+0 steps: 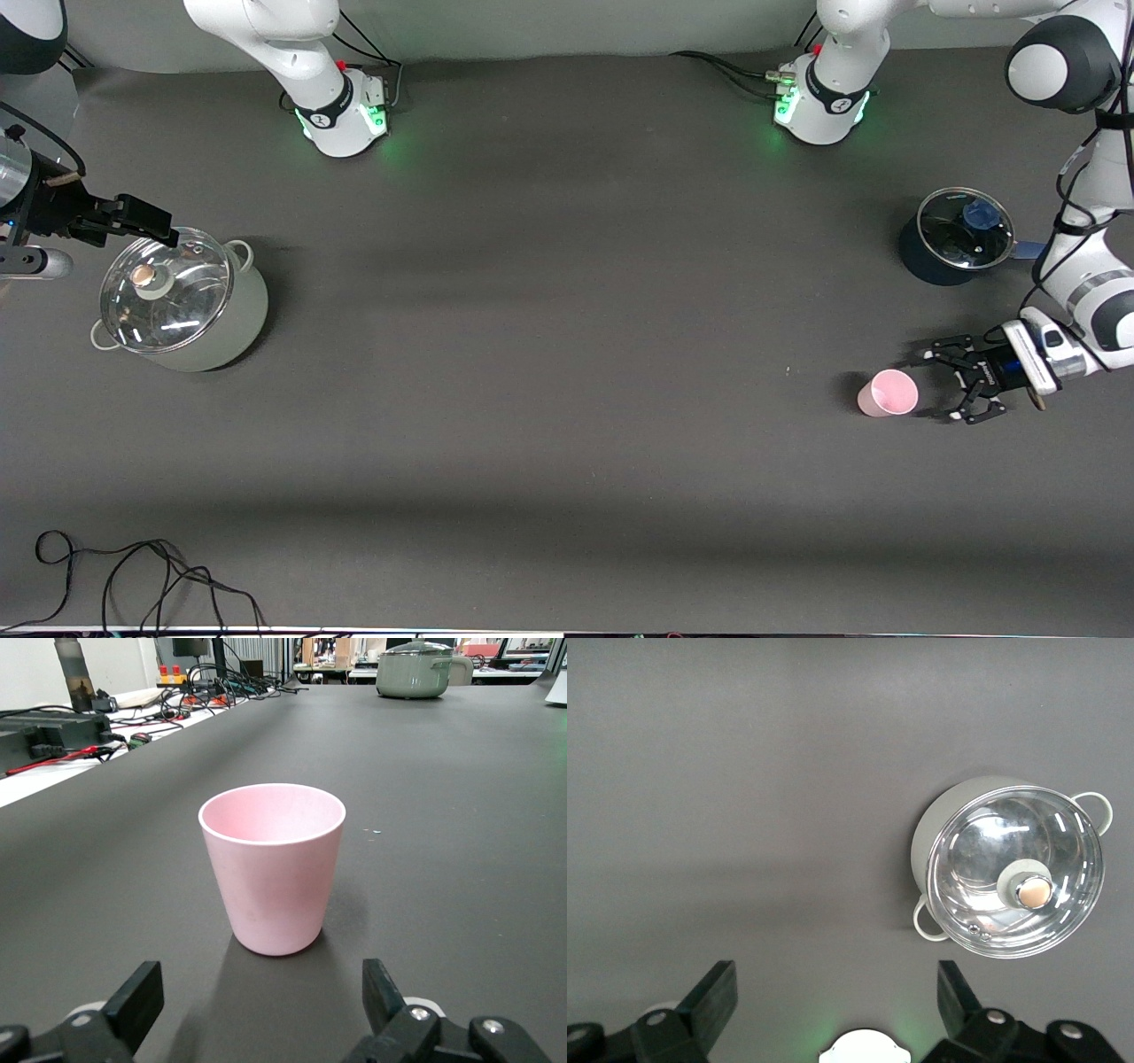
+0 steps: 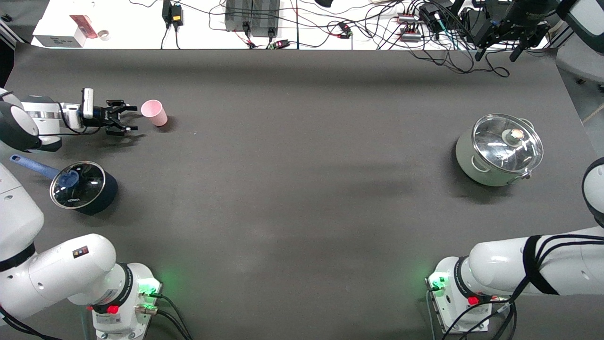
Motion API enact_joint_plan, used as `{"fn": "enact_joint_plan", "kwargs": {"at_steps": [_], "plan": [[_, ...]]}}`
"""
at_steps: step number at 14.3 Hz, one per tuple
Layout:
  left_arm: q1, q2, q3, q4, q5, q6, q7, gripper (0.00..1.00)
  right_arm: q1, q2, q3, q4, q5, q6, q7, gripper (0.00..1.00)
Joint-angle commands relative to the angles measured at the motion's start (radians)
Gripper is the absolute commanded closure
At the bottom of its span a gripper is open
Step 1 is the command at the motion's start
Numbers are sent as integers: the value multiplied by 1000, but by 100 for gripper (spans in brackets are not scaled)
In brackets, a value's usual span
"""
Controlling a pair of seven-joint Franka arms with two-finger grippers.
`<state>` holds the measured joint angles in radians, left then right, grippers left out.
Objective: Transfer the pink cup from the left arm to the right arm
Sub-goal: 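Close the left gripper around the pink cup's side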
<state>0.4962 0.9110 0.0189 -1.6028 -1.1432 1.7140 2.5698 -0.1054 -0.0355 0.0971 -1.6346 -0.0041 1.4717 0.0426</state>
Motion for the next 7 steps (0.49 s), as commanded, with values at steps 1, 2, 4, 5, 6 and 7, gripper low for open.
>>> {"fn": "enact_joint_plan", "kwargs": {"at_steps": [1, 2, 4, 5, 6, 7], "plan": [[-18, 0, -17, -41, -44, 42, 53, 0, 3, 11, -2, 25, 15, -8, 2, 0], [-21, 0, -25, -49, -46, 55, 53, 0, 3, 11, -5, 24, 15, -8, 2, 0], [-25, 5, -33, -60, -49, 64, 52, 0, 3, 11, -8, 25, 15, -8, -3, 0], [-25, 6, -42, -65, -52, 70, 50, 0, 3, 11, -8, 25, 15, -8, -1, 0], [-28, 9, -45, -66, -71, 76, 47, 0, 4, 13, -7, 25, 15, -8, 0, 0], [-42, 12, -45, -71, -85, 85, 47, 0, 4, 13, -5, 25, 15, -8, 0, 0]]}}
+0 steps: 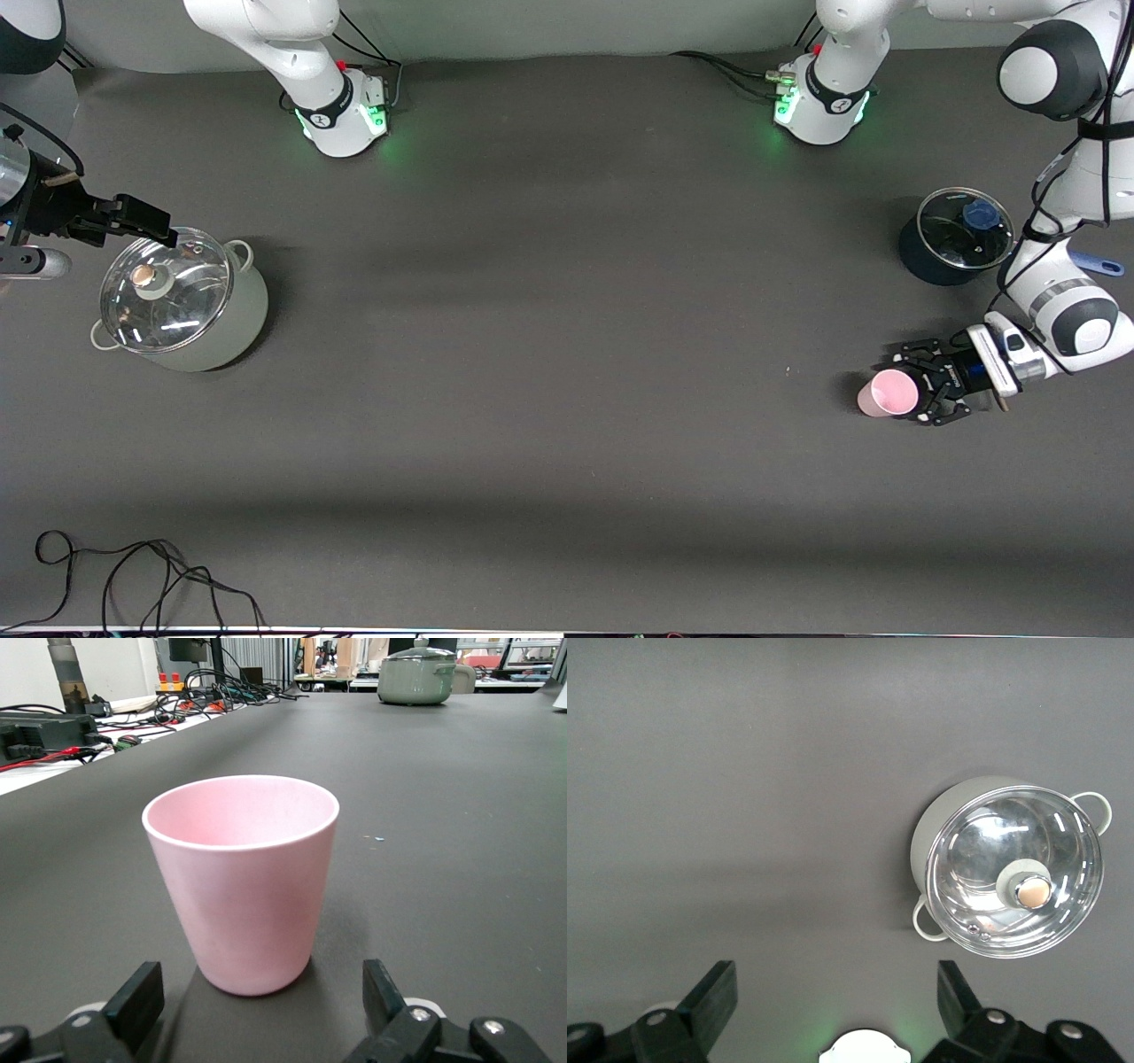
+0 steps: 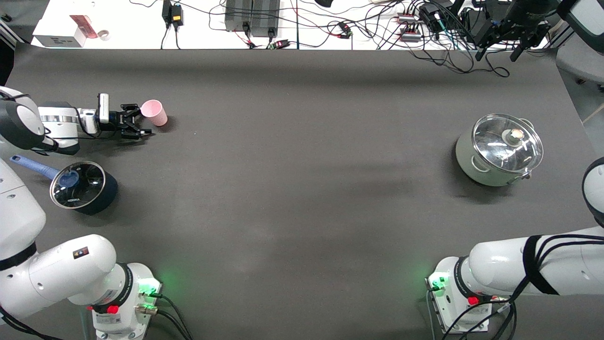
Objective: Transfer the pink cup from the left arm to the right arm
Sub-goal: 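Close the left gripper around the pink cup's side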
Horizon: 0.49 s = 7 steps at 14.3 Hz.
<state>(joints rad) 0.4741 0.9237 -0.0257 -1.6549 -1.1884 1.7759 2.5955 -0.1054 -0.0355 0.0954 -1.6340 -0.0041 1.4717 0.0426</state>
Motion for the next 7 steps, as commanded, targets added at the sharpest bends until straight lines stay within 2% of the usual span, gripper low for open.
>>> {"fn": "enact_joint_plan", "kwargs": {"at_steps": [1, 3, 7], "plan": [[-26, 1, 0, -20, -51, 29, 20, 0, 3, 12, -3, 25, 15, -8, -6, 1], [-40, 3, -8, -31, -86, 31, 18, 0, 4, 12, -3, 25, 15, -8, -9, 5], [-52, 6, -8, -39, -120, 33, 17, 0, 4, 12, -3, 25, 15, -8, -9, 4]]}}
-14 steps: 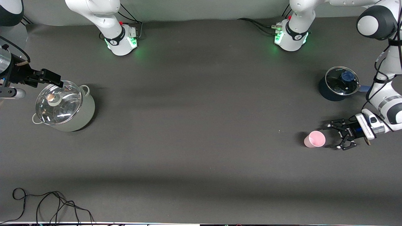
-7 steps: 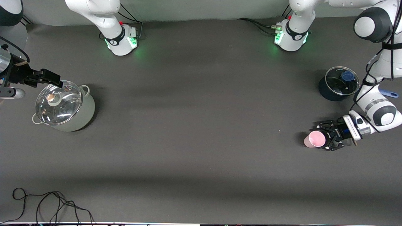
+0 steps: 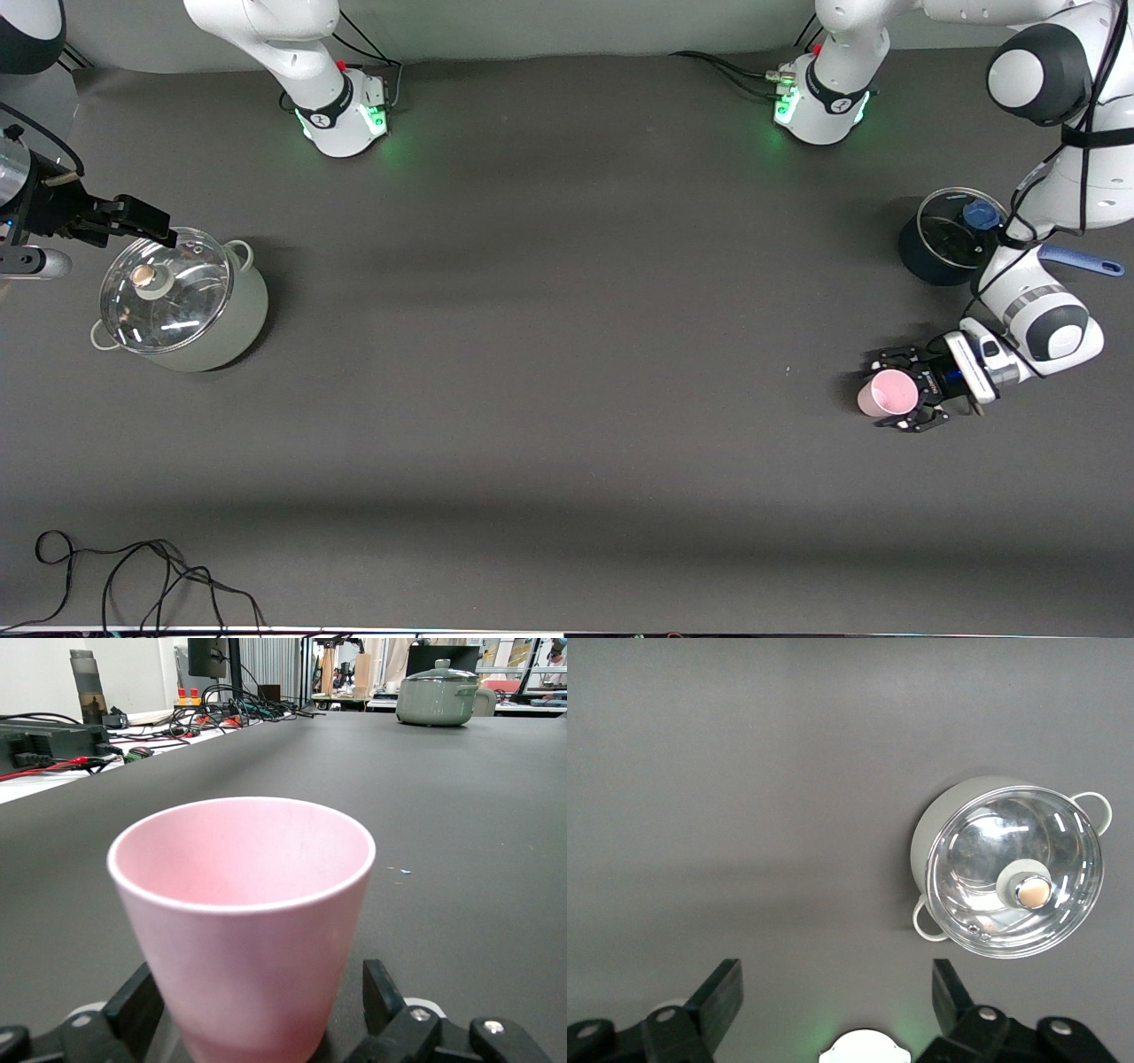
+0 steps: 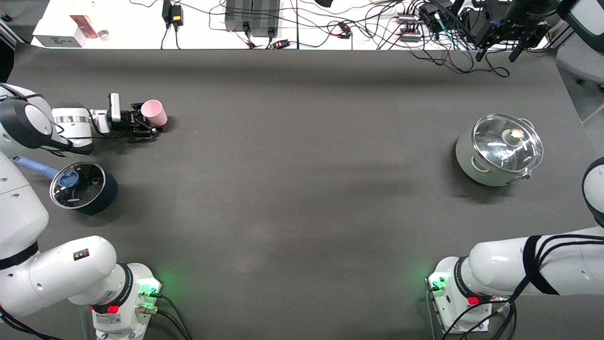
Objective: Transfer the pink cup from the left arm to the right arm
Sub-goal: 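Close the left gripper around the pink cup's side, then lift the pink cup with the left gripper and carry it to mid-table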
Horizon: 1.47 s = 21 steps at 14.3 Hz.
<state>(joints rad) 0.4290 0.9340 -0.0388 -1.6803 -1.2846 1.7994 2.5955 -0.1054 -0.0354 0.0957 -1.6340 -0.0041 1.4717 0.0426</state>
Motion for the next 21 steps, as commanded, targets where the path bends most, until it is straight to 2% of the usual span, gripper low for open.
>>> {"fn": "enact_joint_plan", "kwargs": {"at_steps": [1, 3, 6, 9, 12, 14, 17, 19, 21], "plan": [[-7, -6, 5, -13, -24, 9, 17, 5, 4, 12, -4, 25, 15, -8, -9, 3], [-7, -9, 5, -13, -24, 9, 18, 35, 4, 12, -4, 25, 15, -8, -7, 1], [-4, -17, 7, -13, -22, 11, 6, 54, 4, 12, -4, 25, 15, -7, -7, 1], [-30, -61, 8, -10, -13, 23, -111, 57, 3, 12, -4, 25, 15, -7, -9, 1], [-114, -183, 8, -34, -12, 60, -369, 58, 4, 12, -4, 25, 15, -7, -4, 0], [-195, -295, 7, -97, -13, 133, -525, 58, 4, 12, -1, 28, 15, -7, 2, 0], [-310, -412, 2, -162, -25, 195, -704, 59, 3, 12, -1, 28, 15, -7, -12, 0], [-373, -483, 0, -209, -47, 202, -748, 59, 3, 12, -1, 28, 15, -7, -12, 1], [-456, -541, 0, -265, -114, 276, -775, 58, 3, 14, -1, 28, 15, -7, -12, 1]]}}
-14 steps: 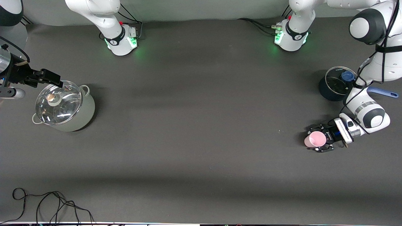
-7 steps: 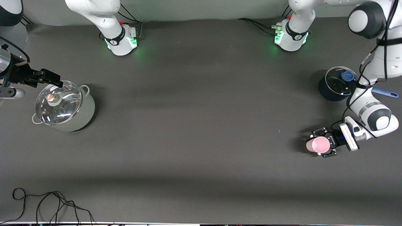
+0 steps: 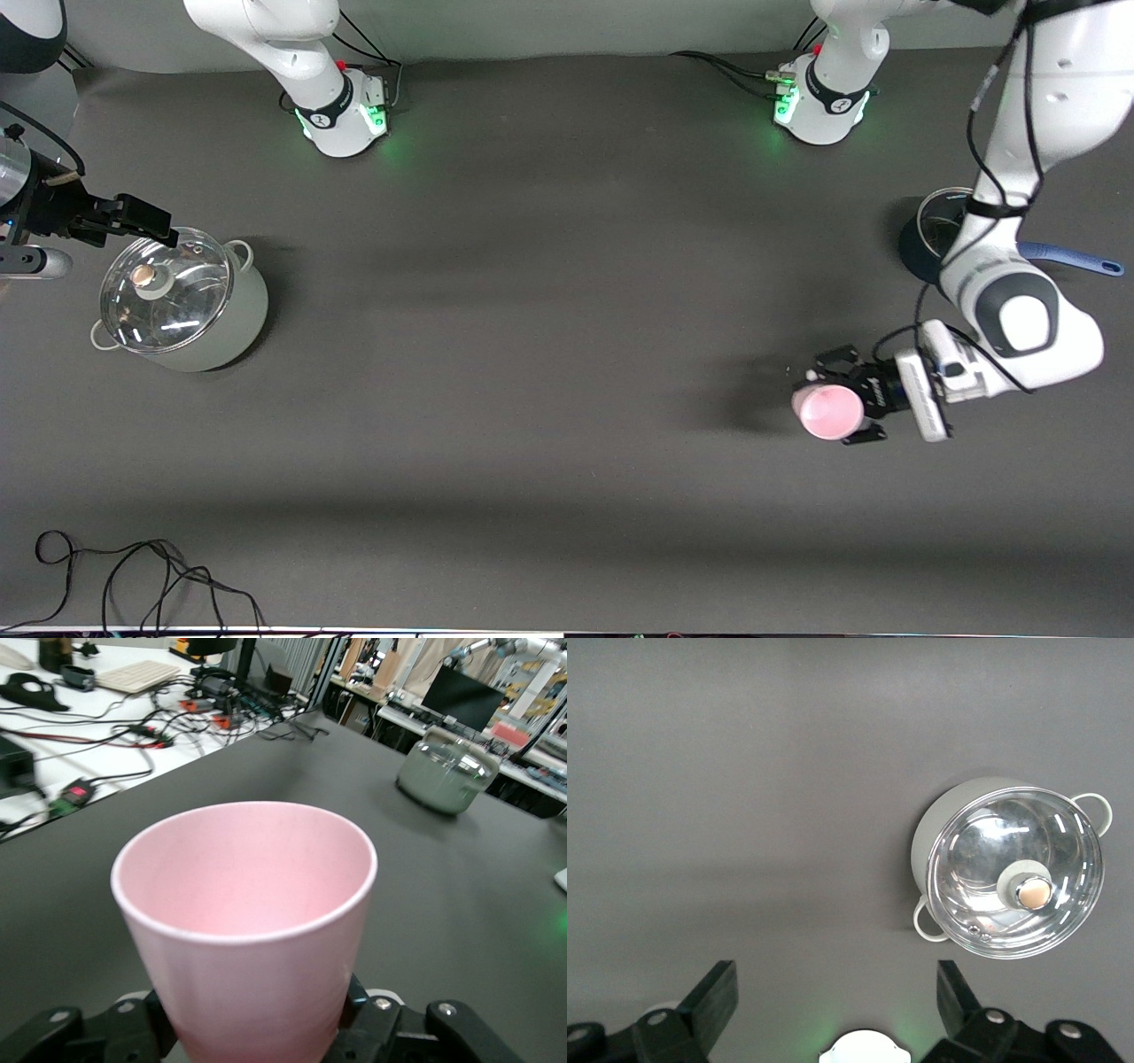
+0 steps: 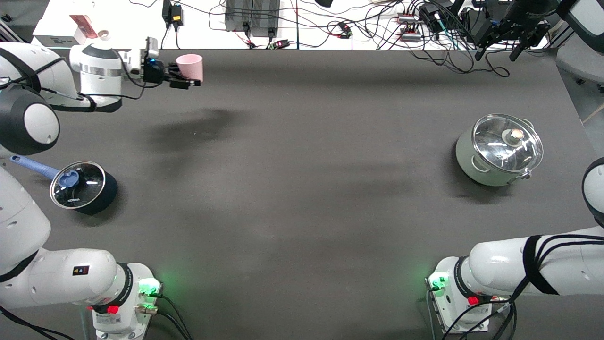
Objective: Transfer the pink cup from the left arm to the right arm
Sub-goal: 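Lift the pink cup with the left gripper and carry it to mid-table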
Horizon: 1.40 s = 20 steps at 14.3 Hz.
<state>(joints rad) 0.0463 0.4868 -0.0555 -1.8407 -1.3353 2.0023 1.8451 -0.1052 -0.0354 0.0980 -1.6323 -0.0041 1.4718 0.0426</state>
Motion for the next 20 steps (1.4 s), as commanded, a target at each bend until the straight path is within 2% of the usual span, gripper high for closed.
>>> {"fn": "enact_joint_plan", "kwargs": {"at_steps": [1, 6, 10, 14, 16, 20], "plan": [[-113, -105, 17, -114, -94, 110, -26, 58, 2, 14, -3, 25, 15, -7, -12, 1], [-252, -232, 5, -164, -104, 139, -30, 57, 2, 12, -3, 26, 15, -5, -12, 1], [-449, -376, 5, -242, -99, 300, -32, 57, 2, 14, -4, 26, 15, -5, -12, 1], [-670, -433, 2, -235, -102, 499, -47, 56, 1, 12, -6, 26, 15, -5, -12, 1], [-720, -445, -7, -232, -102, 512, -98, 54, 1, 14, -8, 26, 15, -5, -12, 1], [-724, -453, -47, -223, -110, 544, -127, 54, 1, 14, -9, 26, 15, -8, -12, 0]]}}
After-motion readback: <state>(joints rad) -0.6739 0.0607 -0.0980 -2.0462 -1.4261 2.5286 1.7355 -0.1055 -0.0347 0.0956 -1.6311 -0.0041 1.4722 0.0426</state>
